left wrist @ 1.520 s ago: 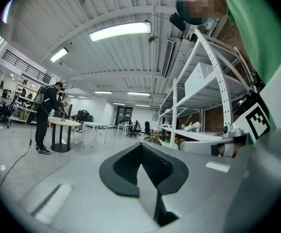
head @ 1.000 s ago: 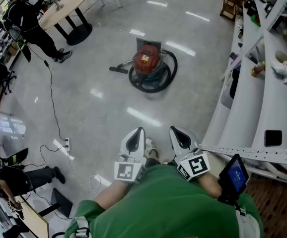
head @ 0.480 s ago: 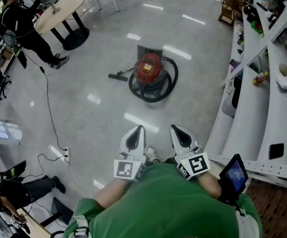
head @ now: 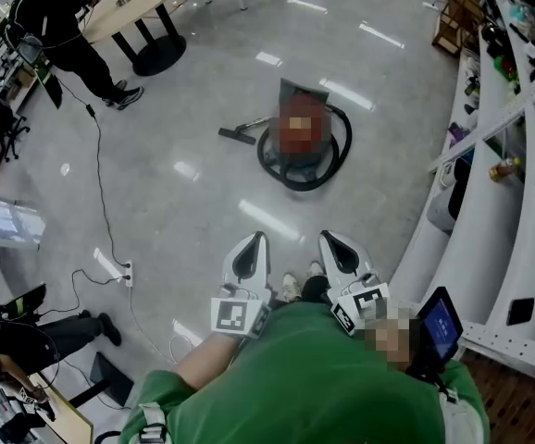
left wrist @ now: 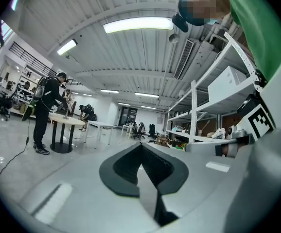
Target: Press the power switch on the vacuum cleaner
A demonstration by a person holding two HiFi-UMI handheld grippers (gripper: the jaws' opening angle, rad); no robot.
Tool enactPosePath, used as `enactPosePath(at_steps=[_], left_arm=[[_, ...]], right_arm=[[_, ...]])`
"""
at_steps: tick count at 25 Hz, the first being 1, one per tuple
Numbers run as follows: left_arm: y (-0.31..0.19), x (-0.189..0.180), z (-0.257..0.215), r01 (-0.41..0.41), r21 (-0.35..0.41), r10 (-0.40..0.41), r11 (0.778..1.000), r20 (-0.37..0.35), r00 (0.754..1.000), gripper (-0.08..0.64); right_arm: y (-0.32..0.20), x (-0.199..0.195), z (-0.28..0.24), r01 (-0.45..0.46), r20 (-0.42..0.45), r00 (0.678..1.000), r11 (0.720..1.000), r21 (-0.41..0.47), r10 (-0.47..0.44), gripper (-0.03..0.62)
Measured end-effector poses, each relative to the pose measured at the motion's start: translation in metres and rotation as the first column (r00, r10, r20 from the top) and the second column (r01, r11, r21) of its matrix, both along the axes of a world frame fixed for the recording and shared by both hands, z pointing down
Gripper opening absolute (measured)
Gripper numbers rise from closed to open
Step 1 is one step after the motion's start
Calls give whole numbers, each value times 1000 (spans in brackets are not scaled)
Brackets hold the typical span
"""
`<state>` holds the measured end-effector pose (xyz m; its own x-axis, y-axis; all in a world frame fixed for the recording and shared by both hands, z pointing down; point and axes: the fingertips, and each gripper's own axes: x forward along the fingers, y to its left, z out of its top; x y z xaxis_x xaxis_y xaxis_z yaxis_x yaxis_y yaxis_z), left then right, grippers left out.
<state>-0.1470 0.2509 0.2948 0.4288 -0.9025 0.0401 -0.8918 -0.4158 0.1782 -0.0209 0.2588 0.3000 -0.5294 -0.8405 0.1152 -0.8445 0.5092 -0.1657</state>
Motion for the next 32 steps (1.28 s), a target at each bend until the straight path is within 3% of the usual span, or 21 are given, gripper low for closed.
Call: enactPosePath(at_steps=[10,18,26,32], left_arm=[[-51,-42,6,135,-24,-134,991,23,991,7],[-126,-33,-6,162,-9,-161,987,48,986,6],[-186,0,-3,119,7,-119,993,53,991,7],[-224,35,-3,23,-18,-21,1000,83,996,7]], right_arm=[[-71,-46,7,149,22,989,989,-10,-149,0],[-152,-45,-3,206,56,977,978,31,-208,0],[-207,-12,4,154,71,985,988,30,-156,0],[-237,20,8,68,80,994,998,1,-68,0]])
